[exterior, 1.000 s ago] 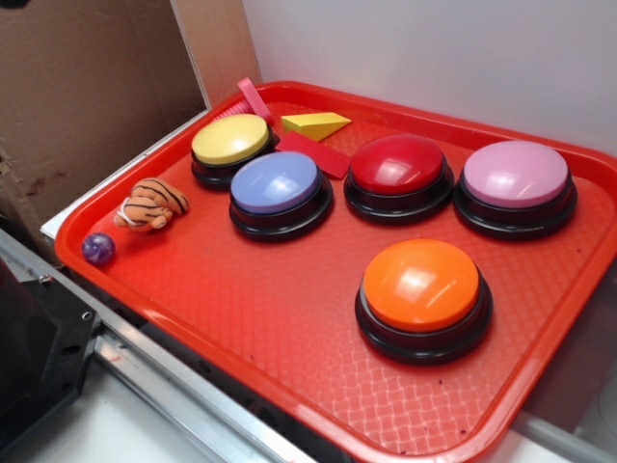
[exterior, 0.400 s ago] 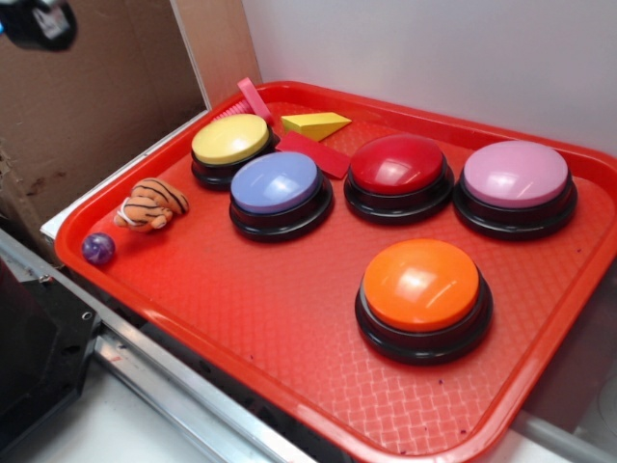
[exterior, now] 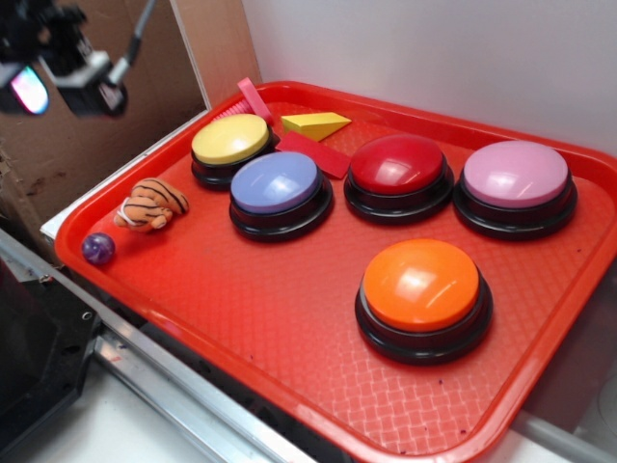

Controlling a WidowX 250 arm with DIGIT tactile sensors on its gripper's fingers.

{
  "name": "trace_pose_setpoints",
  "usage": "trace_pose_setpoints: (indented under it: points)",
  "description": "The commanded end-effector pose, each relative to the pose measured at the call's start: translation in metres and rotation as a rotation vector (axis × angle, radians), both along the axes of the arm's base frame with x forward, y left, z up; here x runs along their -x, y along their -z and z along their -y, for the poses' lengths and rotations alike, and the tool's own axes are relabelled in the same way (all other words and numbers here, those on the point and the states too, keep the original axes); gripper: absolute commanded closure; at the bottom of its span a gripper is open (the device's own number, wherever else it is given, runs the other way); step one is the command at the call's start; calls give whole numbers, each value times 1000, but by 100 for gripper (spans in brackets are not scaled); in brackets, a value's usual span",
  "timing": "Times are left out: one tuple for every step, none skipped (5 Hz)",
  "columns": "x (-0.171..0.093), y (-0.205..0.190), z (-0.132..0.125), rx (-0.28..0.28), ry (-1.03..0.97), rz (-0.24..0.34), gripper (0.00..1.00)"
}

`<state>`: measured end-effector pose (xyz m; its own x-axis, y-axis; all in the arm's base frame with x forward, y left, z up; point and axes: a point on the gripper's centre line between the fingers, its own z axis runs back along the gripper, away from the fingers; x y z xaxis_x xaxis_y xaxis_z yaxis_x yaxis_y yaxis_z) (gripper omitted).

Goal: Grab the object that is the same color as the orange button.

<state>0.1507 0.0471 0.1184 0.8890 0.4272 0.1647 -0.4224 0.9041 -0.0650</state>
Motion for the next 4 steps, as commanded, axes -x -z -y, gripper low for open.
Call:
trace_pose_setpoints:
  points:
    - [-16, 48, -24, -57, -211, 61, 0]
    - [-26, 73, -25, -95, -257, 71, 0]
    - [-33, 91, -22, -68, -275, 87, 0]
    - [-37, 103, -13, -67, -272, 98, 0]
